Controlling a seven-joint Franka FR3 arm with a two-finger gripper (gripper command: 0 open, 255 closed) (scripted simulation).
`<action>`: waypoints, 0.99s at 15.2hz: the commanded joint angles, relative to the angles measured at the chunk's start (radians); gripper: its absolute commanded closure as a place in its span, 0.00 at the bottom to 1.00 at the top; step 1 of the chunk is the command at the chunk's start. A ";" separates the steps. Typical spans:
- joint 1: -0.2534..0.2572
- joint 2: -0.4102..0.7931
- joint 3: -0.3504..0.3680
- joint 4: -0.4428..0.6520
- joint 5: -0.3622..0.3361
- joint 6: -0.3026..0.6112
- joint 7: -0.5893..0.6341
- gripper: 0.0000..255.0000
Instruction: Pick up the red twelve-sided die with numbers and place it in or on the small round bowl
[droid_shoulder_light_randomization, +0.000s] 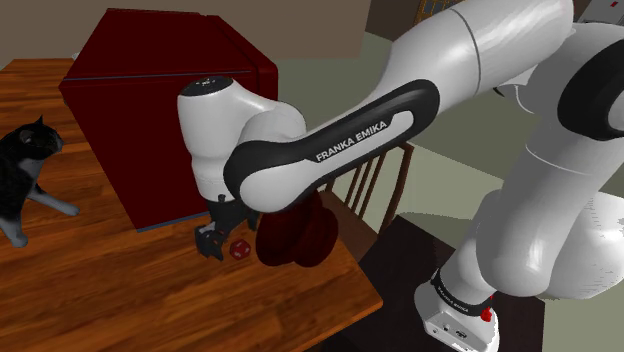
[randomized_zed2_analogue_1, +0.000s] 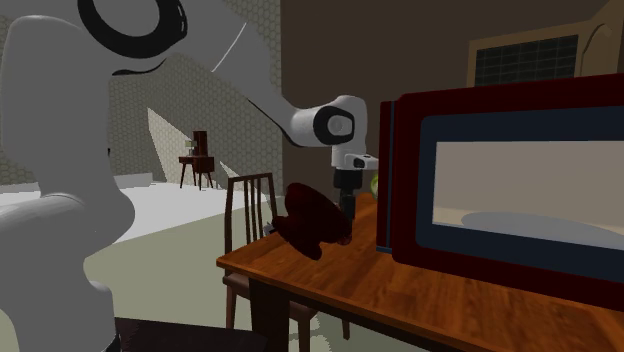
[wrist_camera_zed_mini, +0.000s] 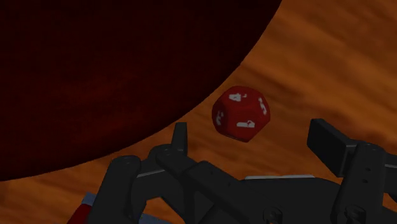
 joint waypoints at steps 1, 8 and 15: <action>0.001 0.011 -0.001 -0.016 -0.006 0.022 0.004 0.00; 0.002 0.021 -0.002 -0.028 -0.013 0.042 0.009 0.00; 0.002 0.021 -0.002 -0.027 -0.013 0.042 0.009 1.00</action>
